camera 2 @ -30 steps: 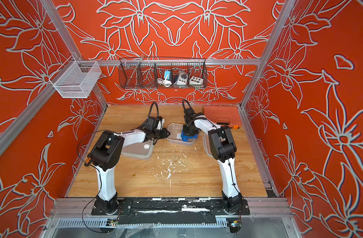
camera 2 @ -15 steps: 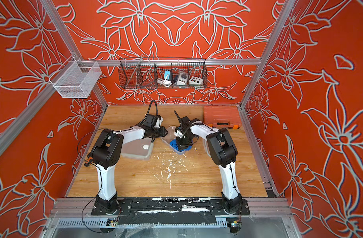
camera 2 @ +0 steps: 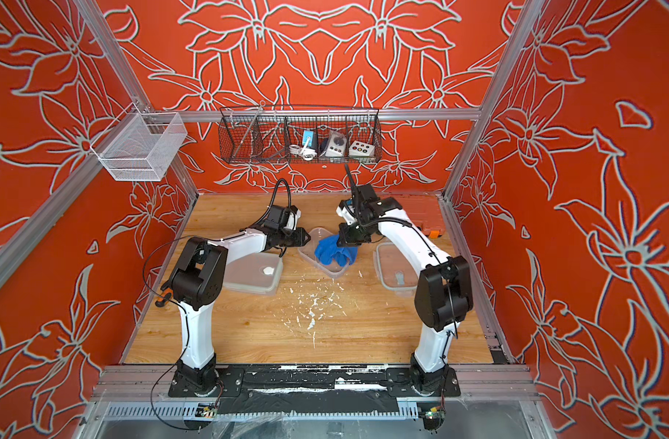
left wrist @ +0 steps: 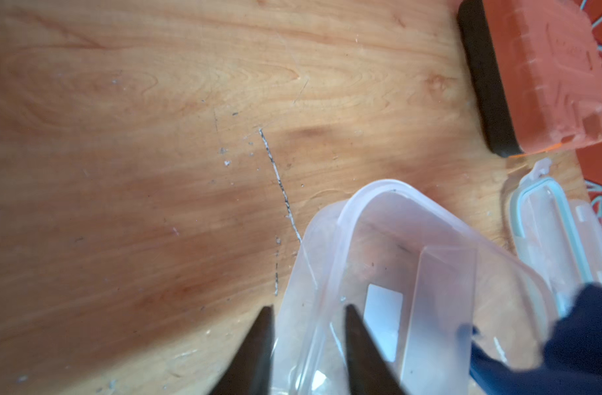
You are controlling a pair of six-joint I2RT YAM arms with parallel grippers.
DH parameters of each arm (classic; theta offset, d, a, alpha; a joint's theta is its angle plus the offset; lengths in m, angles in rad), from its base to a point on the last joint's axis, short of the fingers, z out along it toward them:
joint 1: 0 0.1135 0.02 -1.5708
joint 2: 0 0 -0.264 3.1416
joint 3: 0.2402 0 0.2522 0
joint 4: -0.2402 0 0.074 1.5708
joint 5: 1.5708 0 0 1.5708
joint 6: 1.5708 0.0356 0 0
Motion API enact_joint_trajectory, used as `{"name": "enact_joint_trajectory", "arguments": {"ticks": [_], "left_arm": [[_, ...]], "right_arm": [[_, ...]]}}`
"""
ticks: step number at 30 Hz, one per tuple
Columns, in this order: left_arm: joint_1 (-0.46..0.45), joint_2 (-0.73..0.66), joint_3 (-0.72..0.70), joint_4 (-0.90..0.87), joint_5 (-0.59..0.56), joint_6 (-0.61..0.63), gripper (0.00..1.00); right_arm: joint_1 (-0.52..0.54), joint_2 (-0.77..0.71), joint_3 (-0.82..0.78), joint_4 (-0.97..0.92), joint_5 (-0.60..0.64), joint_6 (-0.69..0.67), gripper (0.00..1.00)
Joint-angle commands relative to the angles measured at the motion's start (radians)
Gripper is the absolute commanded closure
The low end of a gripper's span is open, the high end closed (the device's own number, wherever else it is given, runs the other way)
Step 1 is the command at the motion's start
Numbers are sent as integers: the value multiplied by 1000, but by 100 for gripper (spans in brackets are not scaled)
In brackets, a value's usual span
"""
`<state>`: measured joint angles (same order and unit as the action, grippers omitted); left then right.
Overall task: Wipe the insides of the lunch boxes
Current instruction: Wipe the dirt inside the lunch box, then adjust the lunch box at the center of the board.
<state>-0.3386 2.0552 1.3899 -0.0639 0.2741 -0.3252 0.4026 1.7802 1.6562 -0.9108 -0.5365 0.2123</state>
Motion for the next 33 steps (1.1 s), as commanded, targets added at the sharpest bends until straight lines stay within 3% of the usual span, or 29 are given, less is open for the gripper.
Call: {"name": "enact_joint_trajectory", "arguments": {"ticks": [1,5,9,15,20,27,33], "left_arm": [[2,-53,22,6,-26,10,49],[3,-151,-13,-8,-83,-28,44],[-7,-224,-26,-129,-52,-74,45],[-133,-337,-137,-230,-47,-171,43],[-243,-313,-181,-261,-65,-282,43],[-273,-262,-203,-240,-67,-354,44],[-278,-153,-88,-265,-92,-347,44]], "right_arm": [[-5,-17,-2,-19,32,-2,100],[-22,-83,-61,71,43,25,100],[-52,-135,-51,82,104,11,100],[-139,-201,-41,113,174,1,100],[-202,-245,-43,127,190,7,100],[-224,-279,-81,136,171,11,100],[-228,-300,-111,141,171,9,100]]}}
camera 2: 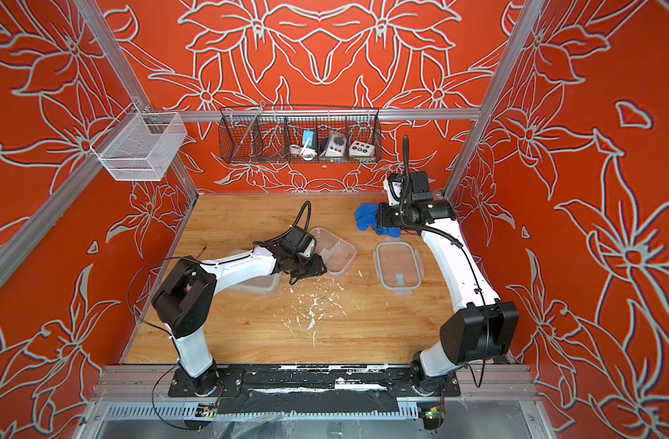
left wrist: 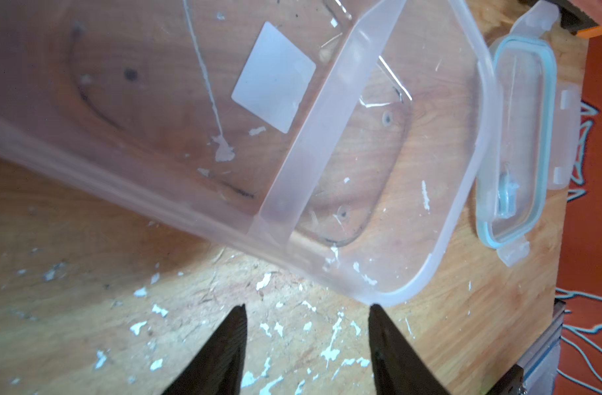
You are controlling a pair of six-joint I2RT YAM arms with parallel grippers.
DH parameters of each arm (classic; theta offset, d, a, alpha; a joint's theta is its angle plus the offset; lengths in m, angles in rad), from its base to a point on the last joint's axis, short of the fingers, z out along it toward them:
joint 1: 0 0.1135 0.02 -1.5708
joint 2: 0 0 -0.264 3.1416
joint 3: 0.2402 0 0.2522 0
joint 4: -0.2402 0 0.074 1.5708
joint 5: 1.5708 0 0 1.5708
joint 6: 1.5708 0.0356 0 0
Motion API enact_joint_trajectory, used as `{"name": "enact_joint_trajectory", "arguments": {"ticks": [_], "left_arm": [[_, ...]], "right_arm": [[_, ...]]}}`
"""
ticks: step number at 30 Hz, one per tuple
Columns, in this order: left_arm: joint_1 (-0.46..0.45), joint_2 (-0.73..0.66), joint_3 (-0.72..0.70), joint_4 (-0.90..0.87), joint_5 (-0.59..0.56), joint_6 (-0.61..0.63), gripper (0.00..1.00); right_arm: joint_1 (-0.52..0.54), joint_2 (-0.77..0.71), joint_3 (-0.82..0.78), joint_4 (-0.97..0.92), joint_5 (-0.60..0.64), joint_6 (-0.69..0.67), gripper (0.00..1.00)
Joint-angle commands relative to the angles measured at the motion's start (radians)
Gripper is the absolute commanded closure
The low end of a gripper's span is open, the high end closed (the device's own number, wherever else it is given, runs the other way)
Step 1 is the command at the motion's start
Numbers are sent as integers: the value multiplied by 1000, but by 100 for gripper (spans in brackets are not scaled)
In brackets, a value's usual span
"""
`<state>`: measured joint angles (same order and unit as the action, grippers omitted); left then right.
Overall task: Wipe the insides of the lunch boxes
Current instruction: Adjust the lunch box at the center of the board.
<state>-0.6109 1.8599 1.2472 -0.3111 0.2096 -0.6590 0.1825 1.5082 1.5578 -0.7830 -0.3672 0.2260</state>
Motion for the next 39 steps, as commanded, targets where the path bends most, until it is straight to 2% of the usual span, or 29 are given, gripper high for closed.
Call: {"name": "enact_joint_trajectory", "arguments": {"ticks": [1,7,16,19,22,25,29,32,34,36,39], "left_arm": [[-6,65,77,-25,-24,-13,45],[-6,153,155,-48,-37,-15,47],[6,242,287,-178,-114,131,73],[17,258,342,-224,-148,210,81],[22,287,443,-300,-197,319,84],[22,312,538,-359,-224,458,85],[22,308,577,-368,-242,622,86],[28,304,563,-339,-261,686,89],[40,301,580,-356,-275,648,89],[61,276,589,-372,-216,554,84],[82,200,535,-362,-125,383,63]], "right_arm": [[-10,-29,-14,11,4,-7,100],[-24,-46,-28,8,10,-13,100],[-40,-56,-42,0,20,-50,100],[-41,-65,-55,19,-55,-75,100],[-41,-63,-80,57,-202,-83,100],[-35,-50,-103,81,-281,-64,100],[-23,-51,-140,106,-293,-63,100],[-22,-50,-152,102,-275,-69,100],[-23,-49,-153,94,-251,-74,100],[-22,-44,-149,81,-218,-78,100],[-23,-21,-129,62,-202,-77,100]]}}
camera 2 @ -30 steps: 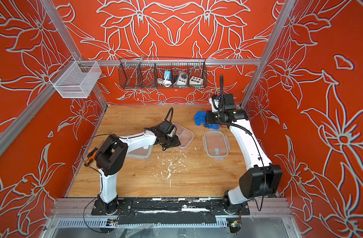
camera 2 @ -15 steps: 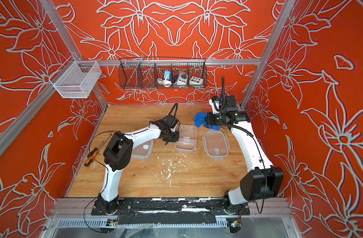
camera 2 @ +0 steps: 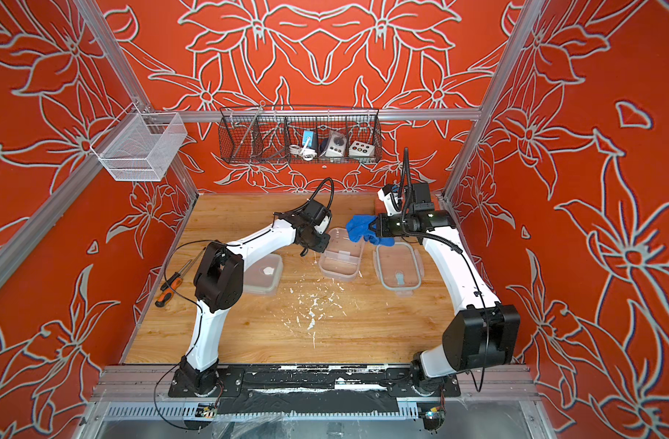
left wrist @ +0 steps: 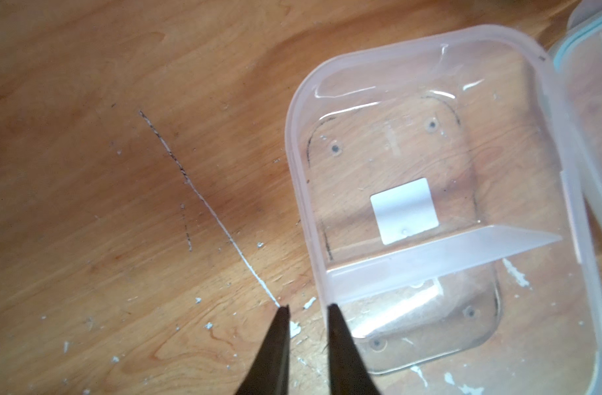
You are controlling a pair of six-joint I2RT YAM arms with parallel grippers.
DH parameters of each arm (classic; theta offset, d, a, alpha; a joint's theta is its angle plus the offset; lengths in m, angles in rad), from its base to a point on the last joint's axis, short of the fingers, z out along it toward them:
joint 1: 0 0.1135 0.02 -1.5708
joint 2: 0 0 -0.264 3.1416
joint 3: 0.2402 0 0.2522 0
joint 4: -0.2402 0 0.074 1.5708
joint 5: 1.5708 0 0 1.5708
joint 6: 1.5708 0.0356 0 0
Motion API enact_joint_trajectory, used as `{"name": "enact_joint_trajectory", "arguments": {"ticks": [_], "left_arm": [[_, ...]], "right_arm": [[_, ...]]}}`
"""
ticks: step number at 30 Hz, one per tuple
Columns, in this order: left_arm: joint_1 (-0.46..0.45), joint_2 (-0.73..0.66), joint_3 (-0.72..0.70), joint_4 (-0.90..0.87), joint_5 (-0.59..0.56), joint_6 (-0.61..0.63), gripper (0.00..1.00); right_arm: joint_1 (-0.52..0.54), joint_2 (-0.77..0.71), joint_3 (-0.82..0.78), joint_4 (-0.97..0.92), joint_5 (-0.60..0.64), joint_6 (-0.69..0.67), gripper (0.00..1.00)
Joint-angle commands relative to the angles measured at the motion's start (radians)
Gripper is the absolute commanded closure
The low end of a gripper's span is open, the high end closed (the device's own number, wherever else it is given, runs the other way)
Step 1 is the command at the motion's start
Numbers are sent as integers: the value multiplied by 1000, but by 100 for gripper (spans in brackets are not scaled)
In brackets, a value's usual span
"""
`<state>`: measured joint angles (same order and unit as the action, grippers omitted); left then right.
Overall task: Wipe the insides of the lunch boxes
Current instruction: Adjust the lunch box at the center of the board.
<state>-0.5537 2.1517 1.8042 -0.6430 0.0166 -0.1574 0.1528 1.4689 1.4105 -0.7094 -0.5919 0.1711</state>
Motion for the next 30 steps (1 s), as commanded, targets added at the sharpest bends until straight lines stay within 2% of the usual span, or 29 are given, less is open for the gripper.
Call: {"name": "enact_joint_trajectory", "arguments": {"ticks": [1,3,6,9,11,14,18,24,27,30], "left_arm": [[24,-118,-53,-26,93,-172,58],[22,-177,-155,15,154,-268,53],[12,-277,-362,131,214,-404,52],[-7,-358,-506,205,209,-506,49],[-22,-392,-550,236,201,-553,47],[-51,-396,-548,255,211,-608,43],[-110,-346,-472,213,197,-668,41],[-118,-289,-475,250,188,-765,39],[-119,-243,-442,271,214,-778,40],[-117,-187,-409,256,226,-768,46]], "right_arm": [[8,27,26,-13,14,-20,100],[10,40,34,-10,6,-18,100],[11,43,37,1,13,-17,100],[11,47,41,9,15,-4,100],[14,53,43,19,-1,7,100],[25,66,48,24,-4,13,100],[36,71,59,10,25,6,100],[35,54,50,20,31,11,100],[36,44,34,25,35,10,100],[36,36,28,19,55,3,100]]}}
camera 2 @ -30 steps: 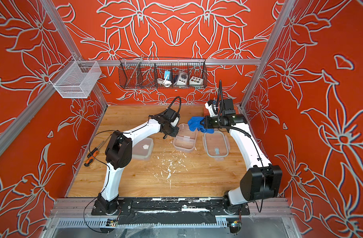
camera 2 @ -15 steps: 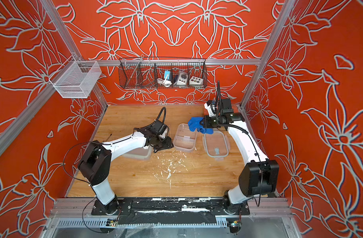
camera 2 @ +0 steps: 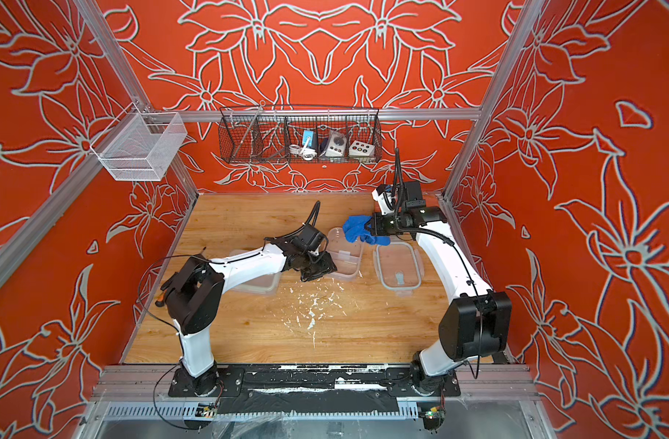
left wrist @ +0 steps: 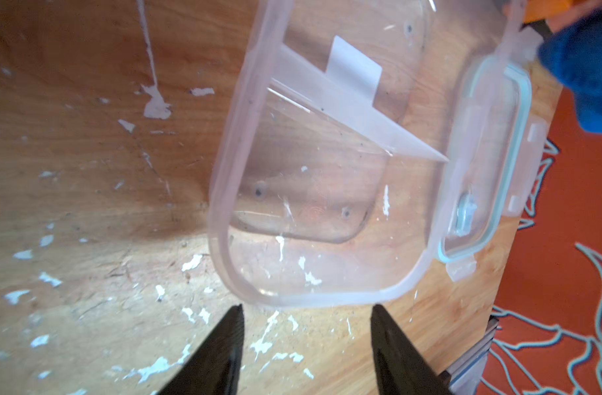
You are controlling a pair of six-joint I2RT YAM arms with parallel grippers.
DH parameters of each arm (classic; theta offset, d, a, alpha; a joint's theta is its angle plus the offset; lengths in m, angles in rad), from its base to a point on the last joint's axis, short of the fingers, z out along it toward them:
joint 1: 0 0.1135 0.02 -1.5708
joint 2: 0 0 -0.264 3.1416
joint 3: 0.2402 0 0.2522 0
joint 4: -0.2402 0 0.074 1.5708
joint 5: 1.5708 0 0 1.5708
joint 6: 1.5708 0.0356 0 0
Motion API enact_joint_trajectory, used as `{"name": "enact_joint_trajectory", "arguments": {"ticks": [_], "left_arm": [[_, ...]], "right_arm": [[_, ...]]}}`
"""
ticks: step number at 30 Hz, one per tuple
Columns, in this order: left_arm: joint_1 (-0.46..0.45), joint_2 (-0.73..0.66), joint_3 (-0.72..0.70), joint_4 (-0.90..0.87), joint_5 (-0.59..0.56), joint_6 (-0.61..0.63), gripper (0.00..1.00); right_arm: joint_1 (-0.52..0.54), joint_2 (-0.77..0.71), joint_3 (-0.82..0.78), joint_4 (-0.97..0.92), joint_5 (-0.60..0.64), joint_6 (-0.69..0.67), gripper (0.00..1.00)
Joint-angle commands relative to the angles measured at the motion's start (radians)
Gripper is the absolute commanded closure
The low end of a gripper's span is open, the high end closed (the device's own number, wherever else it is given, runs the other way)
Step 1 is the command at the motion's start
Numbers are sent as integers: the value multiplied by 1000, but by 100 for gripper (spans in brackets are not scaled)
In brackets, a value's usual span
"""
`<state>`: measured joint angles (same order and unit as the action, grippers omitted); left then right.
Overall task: Wipe the insides of the lunch boxes
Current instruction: Adjust the lunch box at the center of the board.
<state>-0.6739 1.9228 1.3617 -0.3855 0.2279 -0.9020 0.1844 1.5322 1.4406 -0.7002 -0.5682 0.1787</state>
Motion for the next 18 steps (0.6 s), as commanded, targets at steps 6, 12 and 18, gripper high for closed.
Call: {"name": "enact_joint_trajectory", "arguments": {"ticks": [6,12,18], "left_arm": [[26,73,39,6,6,-18,48],[59,117,101,-66,-38,109,67],[123,128,152,-118,-49,235,85]], "right_arm": [[3,-38,3,4,16,-27,100],[6,-50,-3,23,-47,-49,100],[43,-30,-15,-18,-119,-83,100]]}}
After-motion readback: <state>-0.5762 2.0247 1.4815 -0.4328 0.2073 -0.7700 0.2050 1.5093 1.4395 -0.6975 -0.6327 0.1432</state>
